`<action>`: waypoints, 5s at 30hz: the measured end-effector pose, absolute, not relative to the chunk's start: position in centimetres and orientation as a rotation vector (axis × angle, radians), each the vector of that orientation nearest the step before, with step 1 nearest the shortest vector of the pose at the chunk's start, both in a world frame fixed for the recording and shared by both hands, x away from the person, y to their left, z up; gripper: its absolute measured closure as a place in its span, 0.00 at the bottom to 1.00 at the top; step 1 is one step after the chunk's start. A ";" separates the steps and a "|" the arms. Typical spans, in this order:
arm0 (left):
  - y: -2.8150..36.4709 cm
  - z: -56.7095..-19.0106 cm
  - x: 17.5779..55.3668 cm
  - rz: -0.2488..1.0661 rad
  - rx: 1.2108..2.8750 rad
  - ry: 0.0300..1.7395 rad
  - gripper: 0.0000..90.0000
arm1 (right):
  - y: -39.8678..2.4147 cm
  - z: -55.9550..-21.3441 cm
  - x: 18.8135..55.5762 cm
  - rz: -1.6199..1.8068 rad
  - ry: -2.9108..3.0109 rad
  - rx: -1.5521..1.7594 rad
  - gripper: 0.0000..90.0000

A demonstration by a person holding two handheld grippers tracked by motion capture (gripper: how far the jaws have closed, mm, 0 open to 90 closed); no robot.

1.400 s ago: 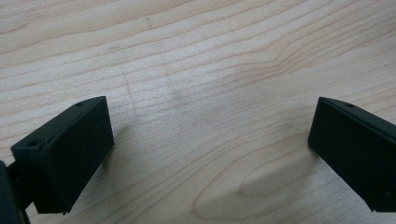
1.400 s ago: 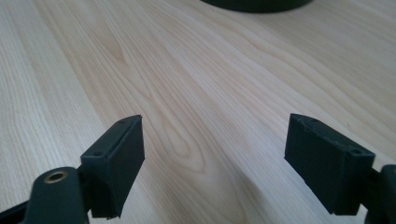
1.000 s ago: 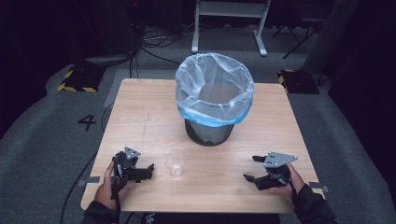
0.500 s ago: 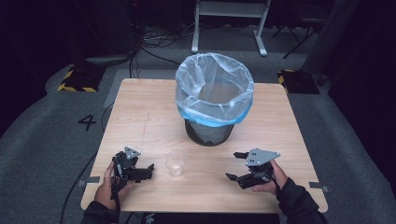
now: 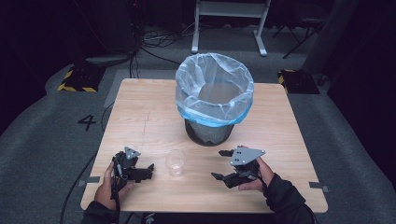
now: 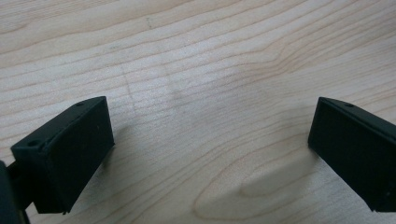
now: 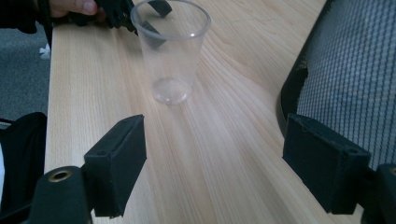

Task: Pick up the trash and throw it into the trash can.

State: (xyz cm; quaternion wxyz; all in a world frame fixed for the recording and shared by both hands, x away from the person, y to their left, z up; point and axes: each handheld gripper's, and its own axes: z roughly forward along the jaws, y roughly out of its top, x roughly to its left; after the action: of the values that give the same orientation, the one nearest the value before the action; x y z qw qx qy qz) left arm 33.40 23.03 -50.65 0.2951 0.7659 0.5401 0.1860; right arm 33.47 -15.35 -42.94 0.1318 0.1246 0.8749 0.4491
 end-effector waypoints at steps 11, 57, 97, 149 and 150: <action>23.0 -50.6 33.4 0.495 2.038 1.437 0.00 | -13.4 -42.5 33.8 1.318 2.539 0.317 0.24; 23.0 -50.6 33.4 0.497 2.039 1.436 0.00 | -5.4 -41.4 32.8 1.324 2.564 0.095 0.35; 23.0 -50.6 33.4 0.495 2.039 1.437 0.00 | -5.0 -44.1 34.4 1.321 2.642 0.166 0.93; 23.0 -50.6 33.4 0.495 2.039 1.436 0.00 | -25.4 -36.4 33.5 1.535 2.089 0.558 0.95; 23.0 -50.6 33.4 0.495 2.038 1.437 0.00 | -25.6 -36.2 33.6 1.536 2.078 0.561 0.95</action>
State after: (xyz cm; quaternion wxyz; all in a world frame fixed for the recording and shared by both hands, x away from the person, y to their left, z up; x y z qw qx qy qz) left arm 33.40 23.03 -50.64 0.2951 0.7660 0.5400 0.1859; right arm 33.55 -25.64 -36.17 0.2459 0.2056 0.7618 0.5630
